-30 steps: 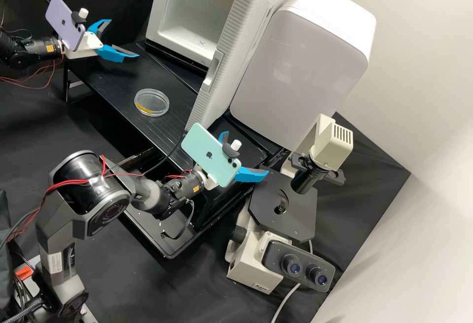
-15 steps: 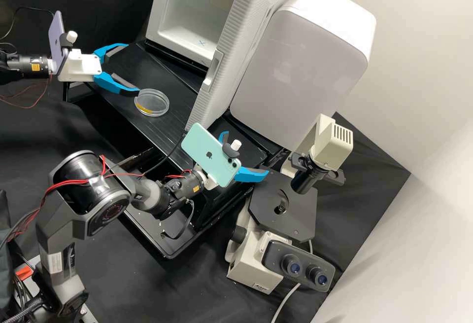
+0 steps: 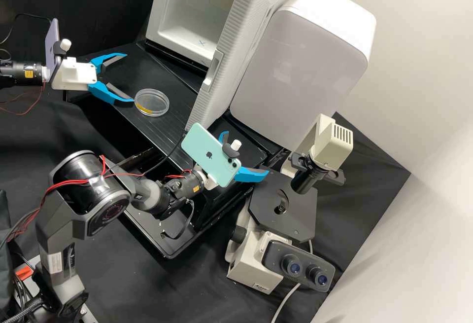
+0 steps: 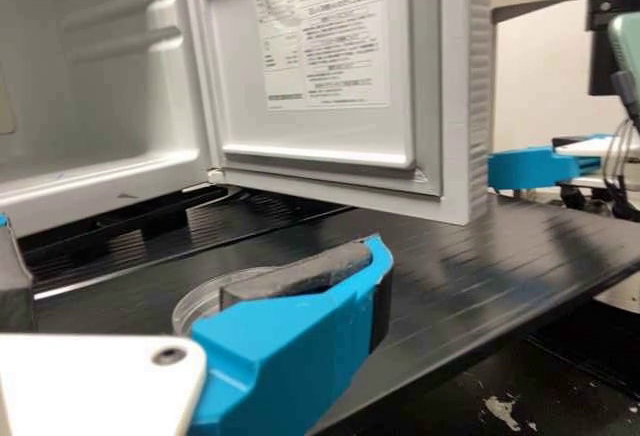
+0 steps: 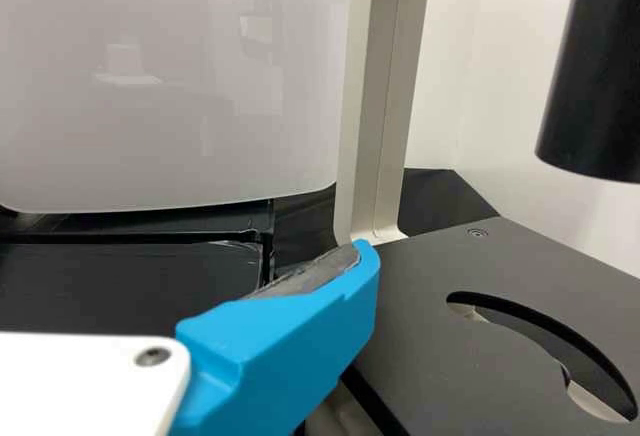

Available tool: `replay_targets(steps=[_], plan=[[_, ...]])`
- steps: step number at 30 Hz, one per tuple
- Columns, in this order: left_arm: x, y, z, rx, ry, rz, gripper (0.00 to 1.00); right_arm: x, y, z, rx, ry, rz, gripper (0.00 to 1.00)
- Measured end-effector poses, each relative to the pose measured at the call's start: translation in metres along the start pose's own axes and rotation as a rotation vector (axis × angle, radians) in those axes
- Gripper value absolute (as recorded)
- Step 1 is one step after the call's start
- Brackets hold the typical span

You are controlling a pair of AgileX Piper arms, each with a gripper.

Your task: Place the petri dish in the incubator

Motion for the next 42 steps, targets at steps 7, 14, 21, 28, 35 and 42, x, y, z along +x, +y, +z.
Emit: replay_targets(steps=[7,14,21,28,35,42], plan=[[0.005,-0.011,-0.008,-0.007,0.034,-0.043,1.0,0.0,0.0,0.0,0.0,0.0,0.0,1.0],[0.011,-0.02,-0.008,-0.01,0.037,-0.08,1.0,0.0,0.0,0.0,0.0,0.0,0.0,1.0],[0.016,-0.03,-0.006,-0.002,0.017,-0.123,1.0,0.0,0.0,0.0,0.0,0.0,0.0,1.0],[0.019,-0.033,-0.011,-0.025,0.026,-0.136,1.0,0.0,0.0,0.0,0.0,0.0,0.0,1.0],[0.022,-0.035,-0.014,-0.035,0.036,-0.14,1.0,0.0,0.0,0.0,0.0,0.0,0.0,1.0],[0.028,-0.037,-0.018,-0.059,0.036,-0.144,1.0,0.0,0.0,0.0,0.0,0.0,0.0,1.0]])
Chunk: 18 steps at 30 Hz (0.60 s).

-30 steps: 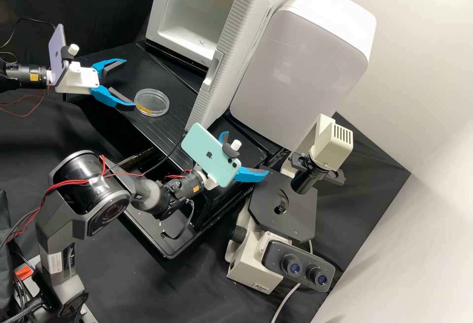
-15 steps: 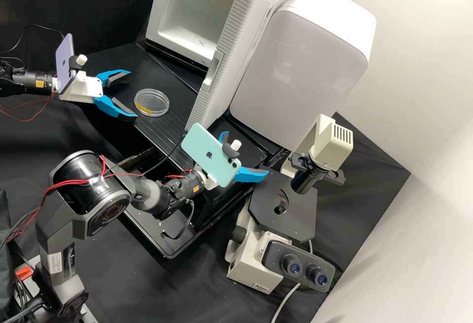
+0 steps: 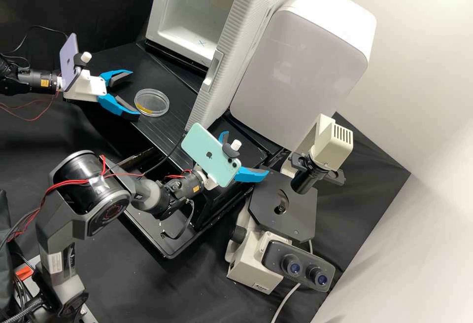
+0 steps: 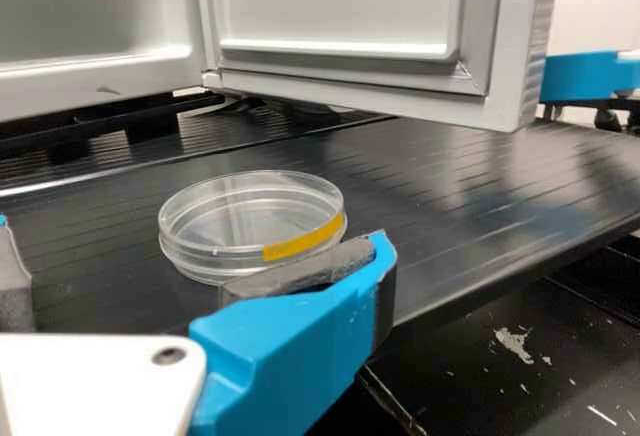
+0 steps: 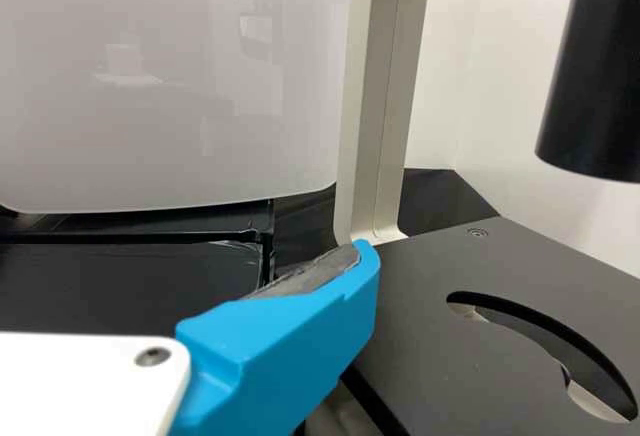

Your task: Place the petri dish in the incubator

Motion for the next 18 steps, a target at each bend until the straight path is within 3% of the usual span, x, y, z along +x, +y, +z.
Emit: replay_targets(steps=[18], plan=[[0.028,0.001,0.001,0.005,-0.011,0.009,1.0,0.0,0.0,0.0,0.0,0.0,0.0,1.0]])
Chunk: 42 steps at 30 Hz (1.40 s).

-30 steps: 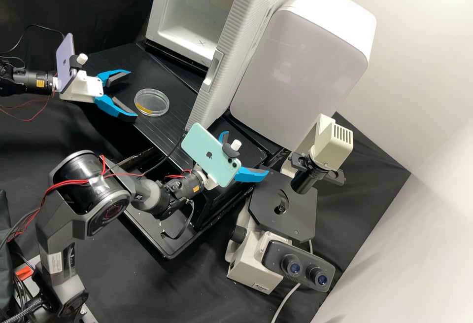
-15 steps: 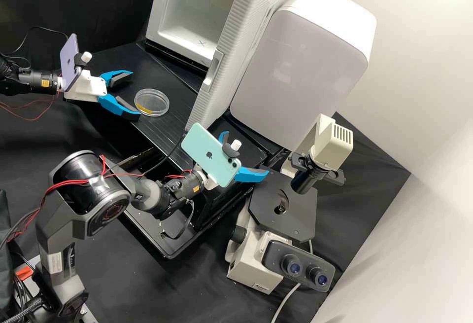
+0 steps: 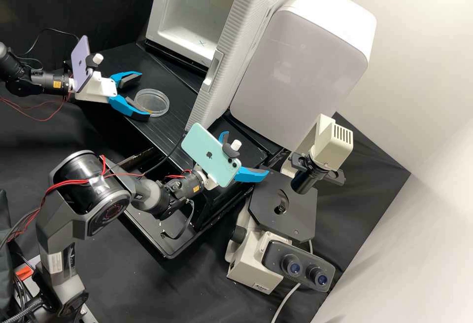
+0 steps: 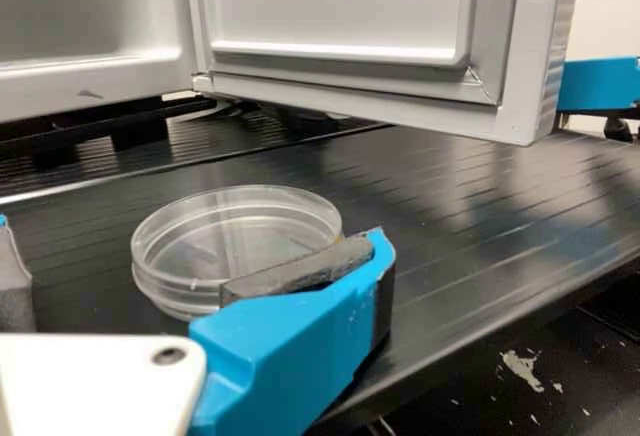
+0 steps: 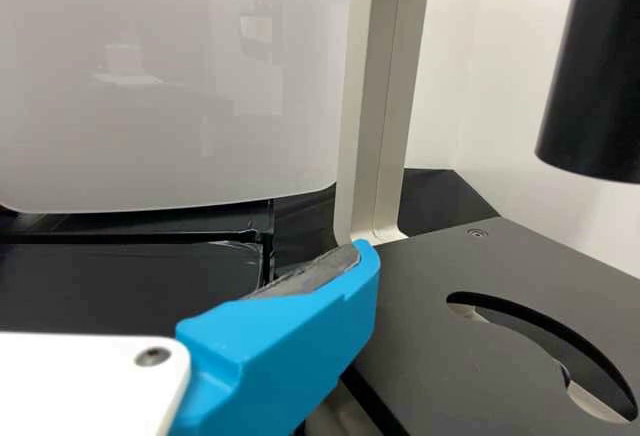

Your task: Place the petri dish in the incubator

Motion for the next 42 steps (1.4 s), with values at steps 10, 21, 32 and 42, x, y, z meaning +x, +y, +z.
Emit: replay_targets(steps=[10,21,32,42], plan=[[0.006,-0.009,0.004,-0.008,-0.013,0.011,1.0,0.0,0.0,0.0,0.0,0.0,0.0,1.0],[0.018,-0.014,0.005,-0.018,-0.028,0.023,1.0,0.0,0.0,0.0,0.0,0.0,0.0,1.0],[0.025,-0.017,0.005,-0.043,-0.047,0.028,1.0,0.0,0.0,0.0,0.0,0.0,0.0,1.0],[0.025,-0.017,0.005,-0.044,-0.049,0.03,0.0,0.0,0.0,0.0,0.0,0.0,0.0,1.0]])
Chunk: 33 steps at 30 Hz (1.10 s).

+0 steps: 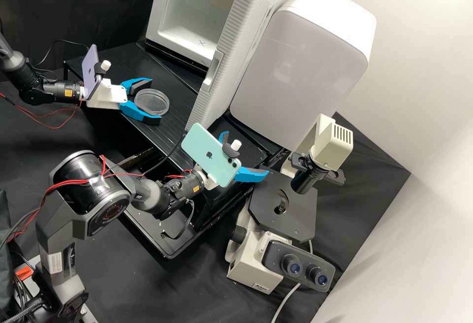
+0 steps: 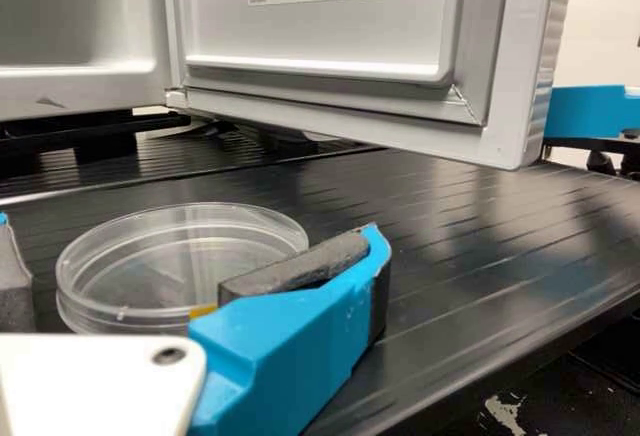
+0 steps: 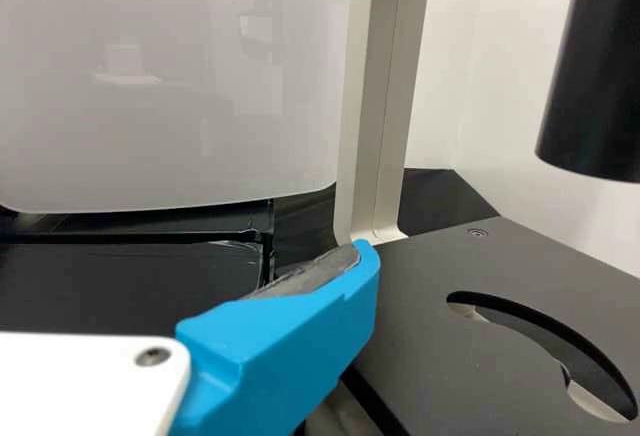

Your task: Place the petri dish in the incubator

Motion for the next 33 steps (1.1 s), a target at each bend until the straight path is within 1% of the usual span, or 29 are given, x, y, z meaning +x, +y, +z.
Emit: replay_targets(steps=[8,12,33], plan=[[-0.0003,-0.0004,0.0014,-0.001,-0.006,0.001,0.0,0.0,0.0,0.0,0.0,0.0,0.0,1.0],[0.0002,-0.0025,0.001,0.002,-0.006,-0.007,0.0,0.0,0.0,0.0,0.0,0.0,0.0,1.0],[0.0002,-0.0019,0.0012,0.002,-0.009,0.0,0.0,0.0,0.0,0.0,0.0,0.0,0.0,1.0]])
